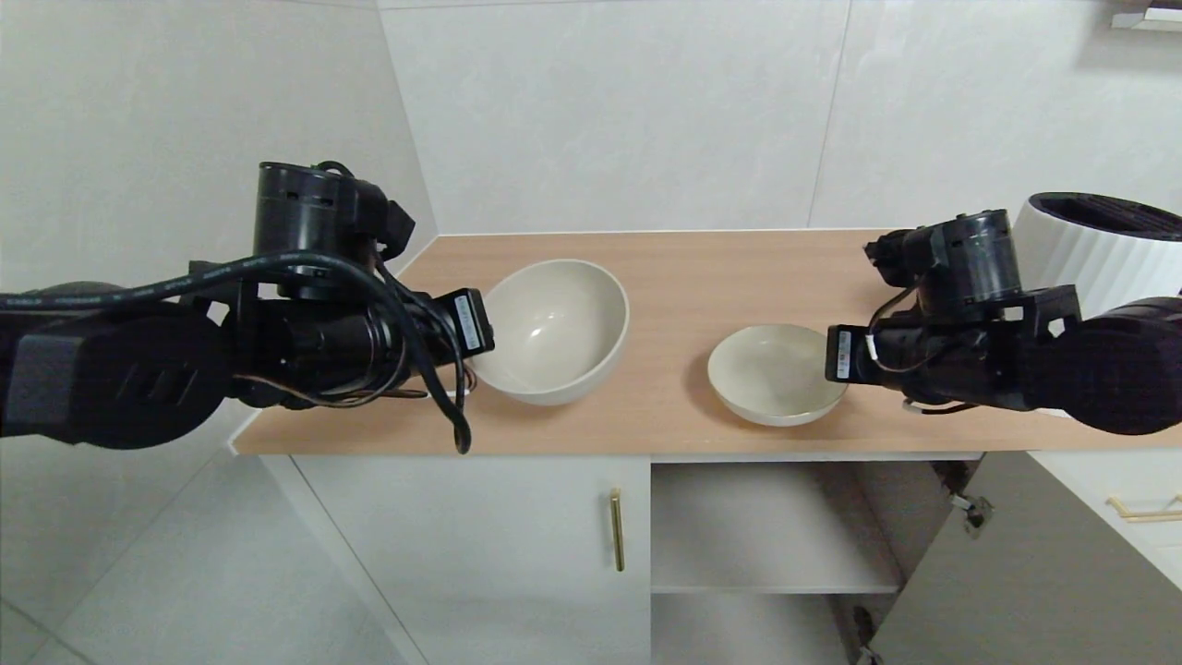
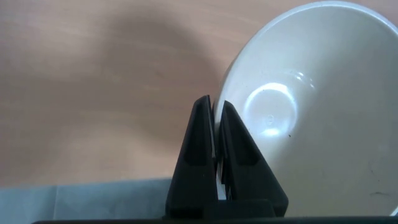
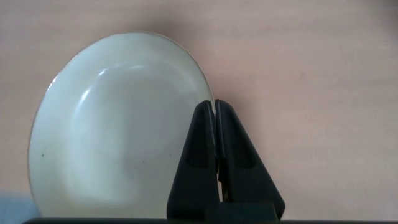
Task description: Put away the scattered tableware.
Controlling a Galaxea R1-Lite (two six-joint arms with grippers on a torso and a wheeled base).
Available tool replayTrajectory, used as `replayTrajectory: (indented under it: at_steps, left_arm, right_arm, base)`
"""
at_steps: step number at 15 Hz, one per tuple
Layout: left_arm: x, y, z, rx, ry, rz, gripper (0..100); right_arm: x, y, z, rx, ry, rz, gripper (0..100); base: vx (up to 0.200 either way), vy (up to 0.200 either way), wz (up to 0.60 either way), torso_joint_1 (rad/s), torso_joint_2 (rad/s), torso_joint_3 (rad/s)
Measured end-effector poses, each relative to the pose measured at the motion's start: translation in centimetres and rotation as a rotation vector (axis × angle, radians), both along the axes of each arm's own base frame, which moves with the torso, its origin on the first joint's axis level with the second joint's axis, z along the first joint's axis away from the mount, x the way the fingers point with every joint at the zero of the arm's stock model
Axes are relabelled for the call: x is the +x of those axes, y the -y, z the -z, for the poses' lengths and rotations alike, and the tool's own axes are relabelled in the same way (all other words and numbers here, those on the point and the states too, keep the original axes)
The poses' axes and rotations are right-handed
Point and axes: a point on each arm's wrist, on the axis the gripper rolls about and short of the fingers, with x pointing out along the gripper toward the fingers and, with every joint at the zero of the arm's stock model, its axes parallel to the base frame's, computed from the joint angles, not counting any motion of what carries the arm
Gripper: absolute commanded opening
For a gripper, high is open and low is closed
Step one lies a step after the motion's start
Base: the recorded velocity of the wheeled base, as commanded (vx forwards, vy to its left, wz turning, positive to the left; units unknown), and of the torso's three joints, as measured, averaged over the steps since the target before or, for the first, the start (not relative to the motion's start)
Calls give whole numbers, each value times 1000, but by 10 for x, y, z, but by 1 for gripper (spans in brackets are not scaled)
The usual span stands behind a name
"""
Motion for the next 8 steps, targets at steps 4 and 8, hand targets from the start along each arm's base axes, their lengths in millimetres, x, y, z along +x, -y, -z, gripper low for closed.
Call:
replayTrajectory:
  at_steps: [4, 8]
  left_arm:
    - [-27, -5, -6, 4, 13, 27, 0]
    - [-50, -11, -7, 3, 16, 40, 0]
  right_arm:
    - [-30, 9, -10, 21, -36, -68, 0]
    - [-60, 14, -12, 4, -95, -99, 0]
  base:
    - [0, 0, 0, 0, 0, 0]
    - [0, 0, 0, 0, 0, 0]
